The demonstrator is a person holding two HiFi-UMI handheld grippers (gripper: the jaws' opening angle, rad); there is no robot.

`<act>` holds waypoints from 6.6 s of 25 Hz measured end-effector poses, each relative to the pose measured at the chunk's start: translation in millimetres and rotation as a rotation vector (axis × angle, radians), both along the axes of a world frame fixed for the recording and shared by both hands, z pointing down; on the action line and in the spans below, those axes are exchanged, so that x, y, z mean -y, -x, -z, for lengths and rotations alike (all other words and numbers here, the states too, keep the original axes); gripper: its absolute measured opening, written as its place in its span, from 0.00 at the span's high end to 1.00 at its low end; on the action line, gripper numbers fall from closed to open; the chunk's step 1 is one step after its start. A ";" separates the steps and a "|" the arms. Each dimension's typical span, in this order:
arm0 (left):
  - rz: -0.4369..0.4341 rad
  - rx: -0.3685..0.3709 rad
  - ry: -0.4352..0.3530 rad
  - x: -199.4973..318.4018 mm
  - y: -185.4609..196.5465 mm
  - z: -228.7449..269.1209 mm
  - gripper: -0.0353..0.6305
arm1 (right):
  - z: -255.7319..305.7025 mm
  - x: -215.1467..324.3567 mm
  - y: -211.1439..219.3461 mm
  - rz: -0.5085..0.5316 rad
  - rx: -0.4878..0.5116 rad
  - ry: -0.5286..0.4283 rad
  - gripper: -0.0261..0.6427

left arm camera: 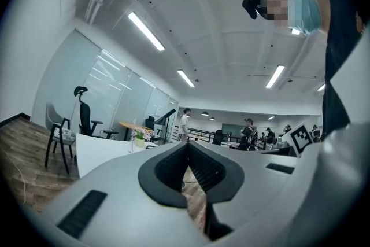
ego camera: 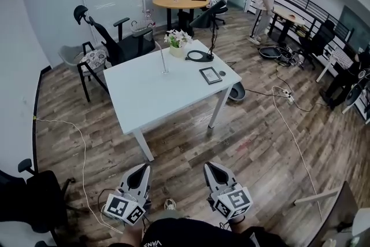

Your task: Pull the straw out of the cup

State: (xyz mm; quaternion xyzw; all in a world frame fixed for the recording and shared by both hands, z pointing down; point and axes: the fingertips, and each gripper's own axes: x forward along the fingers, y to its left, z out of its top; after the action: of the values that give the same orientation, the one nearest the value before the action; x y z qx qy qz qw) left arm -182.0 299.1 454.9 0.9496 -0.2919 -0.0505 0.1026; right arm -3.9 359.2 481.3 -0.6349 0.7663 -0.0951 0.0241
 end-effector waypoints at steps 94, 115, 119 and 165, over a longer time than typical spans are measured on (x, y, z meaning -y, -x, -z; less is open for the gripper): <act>-0.022 0.012 0.015 425.1 -110.4 -8.2 0.93 | 7.5 434.7 -95.3 0.026 -0.025 -0.016 0.94; -0.039 0.009 0.039 506.3 -137.0 -10.0 0.93 | 10.5 512.7 -120.5 0.006 -0.029 -0.005 0.94; -0.028 0.004 0.031 520.8 -143.3 -4.8 0.93 | 16.4 530.8 -125.0 0.026 -0.035 -0.016 0.94; 0.127 0.027 0.075 631.5 -171.6 -20.8 0.93 | 1.7 685.1 -142.4 0.241 -0.026 0.009 0.94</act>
State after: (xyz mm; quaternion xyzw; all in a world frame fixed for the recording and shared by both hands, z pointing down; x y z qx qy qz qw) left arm -10.5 -332.4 475.7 0.9253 -0.3545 -0.0333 0.1307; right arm 138.5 -325.9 479.6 -0.5397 0.8368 -0.0925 -0.0005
